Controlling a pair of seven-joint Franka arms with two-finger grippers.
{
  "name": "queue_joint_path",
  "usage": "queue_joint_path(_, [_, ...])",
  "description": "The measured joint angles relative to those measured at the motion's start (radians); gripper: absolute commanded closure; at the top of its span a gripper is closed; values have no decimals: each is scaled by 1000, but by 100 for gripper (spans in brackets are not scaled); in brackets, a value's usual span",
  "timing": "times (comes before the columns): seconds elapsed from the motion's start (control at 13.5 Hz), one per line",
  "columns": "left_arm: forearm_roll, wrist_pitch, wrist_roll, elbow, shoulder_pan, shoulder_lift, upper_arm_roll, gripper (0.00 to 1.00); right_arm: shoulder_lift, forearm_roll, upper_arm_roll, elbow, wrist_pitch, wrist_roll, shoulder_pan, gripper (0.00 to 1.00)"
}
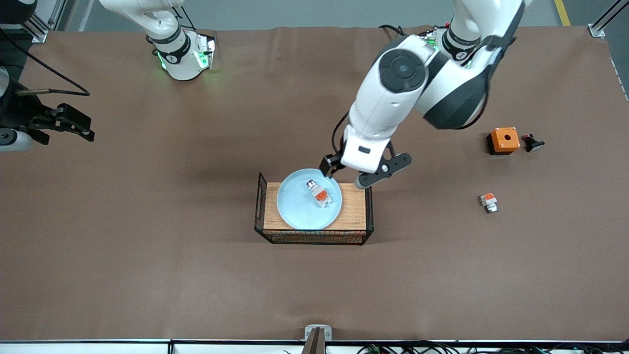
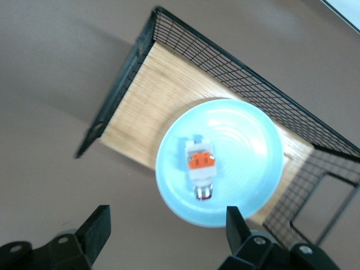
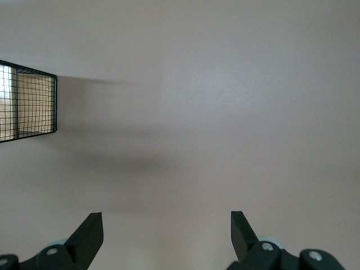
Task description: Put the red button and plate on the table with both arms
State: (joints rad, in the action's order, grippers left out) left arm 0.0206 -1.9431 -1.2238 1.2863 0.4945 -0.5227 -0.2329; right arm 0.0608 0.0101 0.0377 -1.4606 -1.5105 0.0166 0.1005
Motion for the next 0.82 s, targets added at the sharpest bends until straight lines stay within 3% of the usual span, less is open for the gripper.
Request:
queue_joint_path(0.15, [0,-58,-34,-4,122,-58,125,15,1,0,-1,0,7,-44,37,0])
queue_joint_path(0.3, [0,-101,-75,-24,204,-111,200,19,1,0,-2,0,25,-131,88,0])
queue_joint_path(0.45, [0,-129,-87,-47,221,-147,213,26,1,0,-3,0,32,-230,137,0])
queue_joint_path(0.82, [0,-161,-88,-56,220,-179,219,29,2,0,-6,0,70,-678,275,0])
